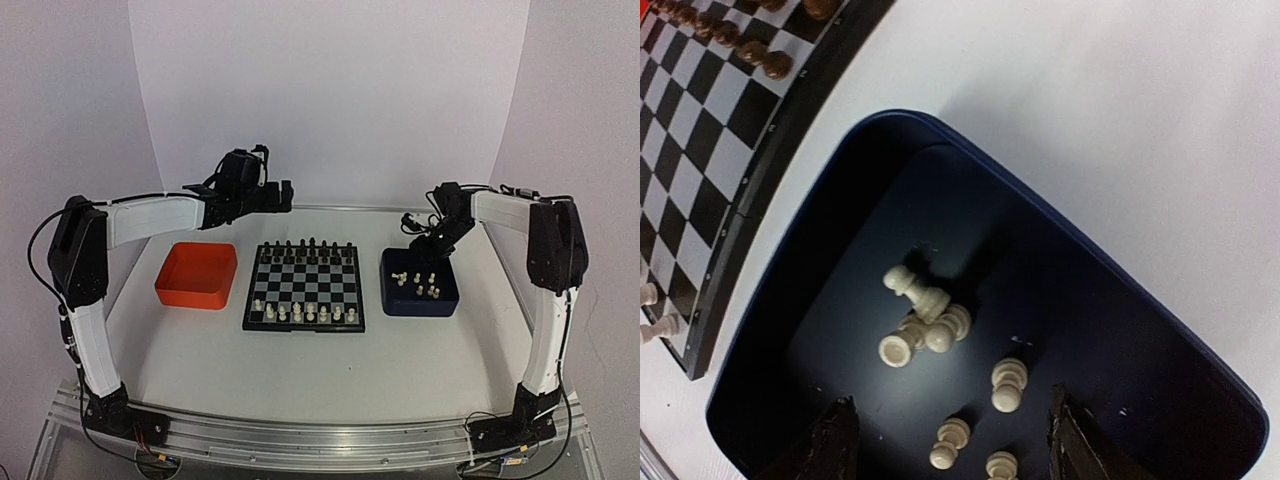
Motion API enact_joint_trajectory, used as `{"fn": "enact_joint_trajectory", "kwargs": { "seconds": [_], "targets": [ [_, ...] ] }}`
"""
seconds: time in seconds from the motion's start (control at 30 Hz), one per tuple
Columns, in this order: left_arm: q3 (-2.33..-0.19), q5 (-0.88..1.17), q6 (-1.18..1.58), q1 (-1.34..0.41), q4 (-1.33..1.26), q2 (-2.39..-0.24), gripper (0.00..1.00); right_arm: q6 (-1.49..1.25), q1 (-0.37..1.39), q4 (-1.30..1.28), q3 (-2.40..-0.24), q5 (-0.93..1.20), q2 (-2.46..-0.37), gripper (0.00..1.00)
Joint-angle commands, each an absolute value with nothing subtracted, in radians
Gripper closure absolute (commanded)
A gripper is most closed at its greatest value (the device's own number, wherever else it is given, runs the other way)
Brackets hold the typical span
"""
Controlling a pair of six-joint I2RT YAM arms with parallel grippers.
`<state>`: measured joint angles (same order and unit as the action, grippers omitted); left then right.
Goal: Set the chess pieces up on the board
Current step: Pick up the chess piece from the storage box.
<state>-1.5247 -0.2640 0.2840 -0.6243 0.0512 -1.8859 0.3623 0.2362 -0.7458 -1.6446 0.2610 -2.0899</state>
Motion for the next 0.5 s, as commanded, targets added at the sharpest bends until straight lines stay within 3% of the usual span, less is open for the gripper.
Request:
{"fn": "enact_joint_trajectory", "kwargs": {
  "seconds": [0.0,0.47],
  "targets": [
    [-1.574,-0.258,0.28,-0.619,0.036,-1.891,0.0,0.387,0.265,-0.781,-1.669,0.397,-2.073,0.41],
    [-1.56,-0.264,0.309,-0.618,0.073,-1.886,0.0,0.354,0.326,-0.799,-1.674,0.276,-2.123,0.53]
  ]
}}
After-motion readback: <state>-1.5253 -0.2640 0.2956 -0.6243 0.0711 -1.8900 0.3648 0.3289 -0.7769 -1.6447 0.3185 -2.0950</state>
